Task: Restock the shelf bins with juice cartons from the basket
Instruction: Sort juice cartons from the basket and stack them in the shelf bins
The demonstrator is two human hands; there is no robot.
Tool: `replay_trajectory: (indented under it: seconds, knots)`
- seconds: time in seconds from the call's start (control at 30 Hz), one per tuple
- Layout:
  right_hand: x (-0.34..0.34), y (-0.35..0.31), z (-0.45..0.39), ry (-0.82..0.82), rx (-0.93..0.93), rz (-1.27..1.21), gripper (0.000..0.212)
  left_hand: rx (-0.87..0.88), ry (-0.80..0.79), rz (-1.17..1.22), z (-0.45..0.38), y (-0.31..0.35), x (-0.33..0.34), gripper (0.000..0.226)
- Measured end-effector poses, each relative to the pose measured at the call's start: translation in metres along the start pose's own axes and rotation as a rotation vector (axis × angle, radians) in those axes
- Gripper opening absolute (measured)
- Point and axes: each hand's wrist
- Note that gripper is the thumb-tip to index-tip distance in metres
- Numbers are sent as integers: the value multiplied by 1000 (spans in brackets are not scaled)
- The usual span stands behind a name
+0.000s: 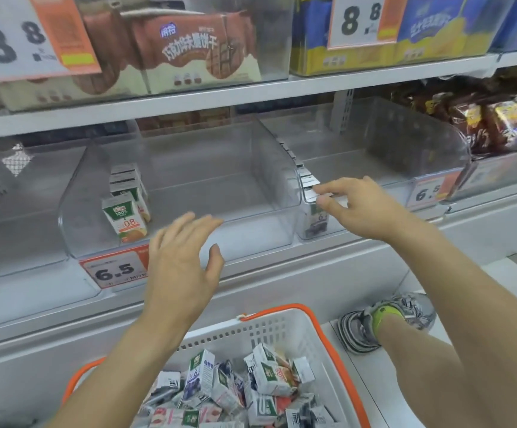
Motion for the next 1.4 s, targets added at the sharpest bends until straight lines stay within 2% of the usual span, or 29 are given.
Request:
replay_trajectory:
  seconds: [0.1, 0.17, 0.23, 0.33, 0.37, 0.47, 0.5, 0.57, 0.67, 0.77, 0.87, 0.97, 1.1, 1.17, 1.27, 1.33, 1.4]
  knots:
    - [13, -2, 16, 30, 41, 127, 43, 95, 75, 46, 16, 4, -6, 32]
    - [23, -7, 27, 48, 38, 158, 52, 173, 62, 94, 31, 7, -4, 23]
    - [28, -11, 31, 71, 41, 207, 59, 170, -48, 170, 47, 5, 3, 17]
    - [36, -16, 30, 133, 64, 174, 60, 47, -249, 201, 77, -3, 16, 18]
    - [40, -19, 32, 196, 65, 134, 58, -6, -330, 184, 89, -8, 20, 17]
    - [51, -38, 46, 537, -62, -42, 41, -160, -562, 105, 120, -26, 35, 19]
    - [55, -48, 51, 571, -132, -93, 33, -195, -616, 65, 129, -32, 40, 22]
    - [73, -65, 62, 406, -246, -167, 19, -289, -678, -23, 144, -43, 49, 31]
    - [121, -72, 77, -104, -219, -120, 14, -512, -647, -109, 162, -63, 59, 46]
    - [168, -61, 93, -504, -198, -8, 19, -706, -603, -176, 172, -87, 68, 61]
    - [197, -57, 101, -723, -217, 41, 36, -919, -671, -148, 176, -99, 74, 68]
    - [220, -54, 105, -816, -235, 84, 59, -1010, -701, -71, 181, -105, 80, 64]
    - [249, -53, 103, -840, -239, 151, 76, -1063, -661, -46, 178, -106, 80, 66]
    - [261, -58, 103, -830, -228, 153, 80, -1052, -660, -61, 173, -103, 75, 65]
    - [277, -65, 106, -762, -220, 150, 72, -1021, -667, -34, 170, -98, 65, 56]
    - [284, -67, 107, -729, -239, 171, 66, -1144, -635, 124, 170, -98, 60, 54]
    - [282, -66, 105, -730, -249, 204, 66, -1373, -542, 492, 166, -94, 51, 45]
Point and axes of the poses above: each hand's wrist, its own z-axis away from the middle knuckle, its own x-axis out of the palm, y = z × x, and after that the axes turned 12 degrees about z, right-handed
